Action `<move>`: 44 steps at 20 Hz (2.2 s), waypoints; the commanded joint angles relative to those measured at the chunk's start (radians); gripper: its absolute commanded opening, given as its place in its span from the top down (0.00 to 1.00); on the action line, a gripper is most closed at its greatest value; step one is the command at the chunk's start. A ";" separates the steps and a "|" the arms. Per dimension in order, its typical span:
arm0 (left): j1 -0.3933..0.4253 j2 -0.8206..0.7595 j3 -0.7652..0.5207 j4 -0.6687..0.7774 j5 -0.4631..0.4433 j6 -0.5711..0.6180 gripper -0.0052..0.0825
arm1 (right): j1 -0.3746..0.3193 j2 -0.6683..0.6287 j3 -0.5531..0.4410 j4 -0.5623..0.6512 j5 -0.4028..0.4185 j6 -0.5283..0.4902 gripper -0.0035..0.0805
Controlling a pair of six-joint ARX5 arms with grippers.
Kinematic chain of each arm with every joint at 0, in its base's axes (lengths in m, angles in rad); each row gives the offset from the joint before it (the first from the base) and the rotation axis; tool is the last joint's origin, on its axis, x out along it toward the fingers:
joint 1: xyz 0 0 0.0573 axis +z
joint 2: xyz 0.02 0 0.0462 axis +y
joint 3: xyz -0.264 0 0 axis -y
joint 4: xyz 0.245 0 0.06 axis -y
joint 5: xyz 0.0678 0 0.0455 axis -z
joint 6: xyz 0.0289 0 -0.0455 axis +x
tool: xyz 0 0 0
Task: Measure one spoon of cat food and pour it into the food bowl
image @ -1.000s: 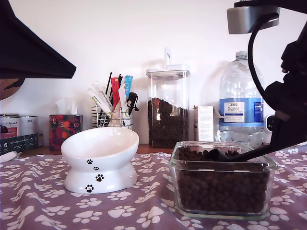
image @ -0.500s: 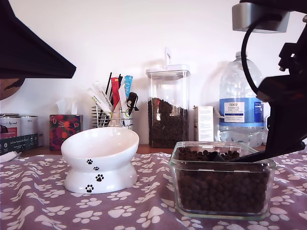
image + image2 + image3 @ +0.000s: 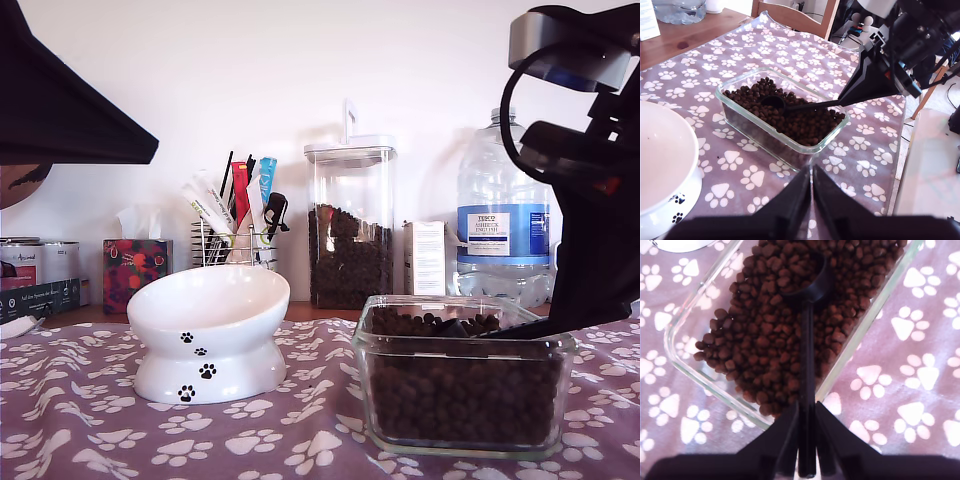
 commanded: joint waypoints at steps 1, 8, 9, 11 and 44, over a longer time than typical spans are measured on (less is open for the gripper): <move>-0.002 0.004 -0.002 0.004 0.003 -0.003 0.96 | -0.021 0.016 -0.010 -0.017 -0.026 0.016 0.97; -0.002 0.004 -0.002 0.002 0.003 -0.003 0.96 | -0.101 0.016 -0.010 0.006 -0.137 0.025 0.97; -0.002 0.004 -0.002 0.002 0.003 -0.003 0.96 | -0.114 0.016 -0.010 0.012 -0.151 0.025 0.97; -0.002 0.004 -0.002 0.002 0.003 -0.003 0.96 | -0.139 0.016 -0.010 0.025 -0.183 0.025 0.97; -0.002 0.004 -0.002 0.001 0.000 -0.003 0.96 | -0.181 0.016 -0.010 -0.019 -0.246 -0.031 0.81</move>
